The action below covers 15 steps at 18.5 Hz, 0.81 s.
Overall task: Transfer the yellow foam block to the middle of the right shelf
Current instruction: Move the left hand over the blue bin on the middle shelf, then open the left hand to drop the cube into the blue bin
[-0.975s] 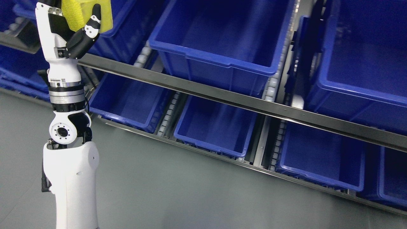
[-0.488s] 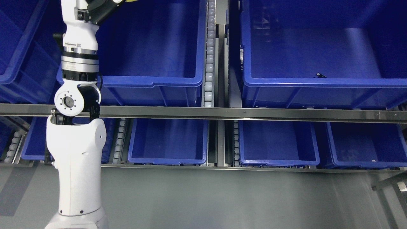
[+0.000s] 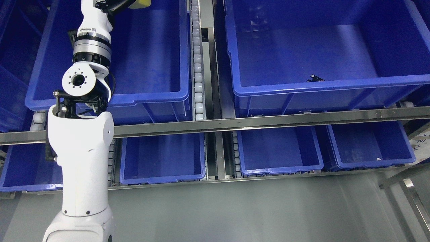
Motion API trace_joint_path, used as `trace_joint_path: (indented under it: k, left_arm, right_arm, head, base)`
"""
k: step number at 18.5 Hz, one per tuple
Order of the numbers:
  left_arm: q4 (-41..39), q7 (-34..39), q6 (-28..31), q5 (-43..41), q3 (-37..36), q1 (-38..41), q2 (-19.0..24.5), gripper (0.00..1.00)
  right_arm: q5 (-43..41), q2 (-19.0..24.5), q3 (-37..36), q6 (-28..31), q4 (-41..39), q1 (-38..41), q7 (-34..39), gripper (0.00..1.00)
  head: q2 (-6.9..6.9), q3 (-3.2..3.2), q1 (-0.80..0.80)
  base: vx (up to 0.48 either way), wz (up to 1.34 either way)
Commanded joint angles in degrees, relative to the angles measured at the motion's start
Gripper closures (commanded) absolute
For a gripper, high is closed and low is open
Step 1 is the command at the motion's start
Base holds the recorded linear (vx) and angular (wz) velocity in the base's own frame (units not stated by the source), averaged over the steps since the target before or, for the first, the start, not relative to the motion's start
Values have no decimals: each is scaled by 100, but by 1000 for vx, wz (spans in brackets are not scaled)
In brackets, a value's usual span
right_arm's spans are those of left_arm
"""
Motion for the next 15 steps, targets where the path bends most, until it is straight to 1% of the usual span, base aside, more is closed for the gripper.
trace_joint_path:
  k: [1,2,3,8,9,10,12,14,15]
  left_arm:
    - [-34,128,676,-452,-136,-63,100,8]
    - [-34,128,686,-452,-136,-63,100,2]
    - [-43,128,686,-452,-127,-63,100,0]
    - [-96,93,599,-435,-40,-362,100,0]
    - [-166,85,354,-435,30,-353,100,0]
    - [-201,76,-13,-435,74,-301,100,0]
    - [-201,67,-1232,-435,110,-39,100,0]
    - [-228,58,-2087,-435,119,331,100,0]
    - [-297,49,-2413,-426,136,524,100,0]
  right_arm:
    - [-9,-100,0,-1,-100,-18,4,0]
    - [0,-100,0,-1,-100,-18,4,0]
    - [0,-100,0,-1,-100,-18,4,0]
    - [0,-100,0,-1,-100,-18,4,0]
    - [0,-100,0,-1,-100,-9,4,0]
    - [-9,-100,0,-1,-100,-17,4,0]
    - [0,-100,0,-1,-100,-17,4,0]
    - [0,-100,0,-1,-100,-18,4,0]
    - [0,-100,0,-1,-100,-18,4,0]
  head:
    - [0,0,0]
    - [0,0,0]
    - [0,0,0]
    - [0,0,0]
    - [0,0,0]
    - [0,0,0]
    - [0,0,0]
    - [0,0,0]
    - [0,0,0]
  base:
    - [8,-25]
    - [8,-25]
    - [0,0]
    - [-5,18]
    - [0,0]
    - [0,0]
    - [0,0]
    - [0,0]
    - [0,0]
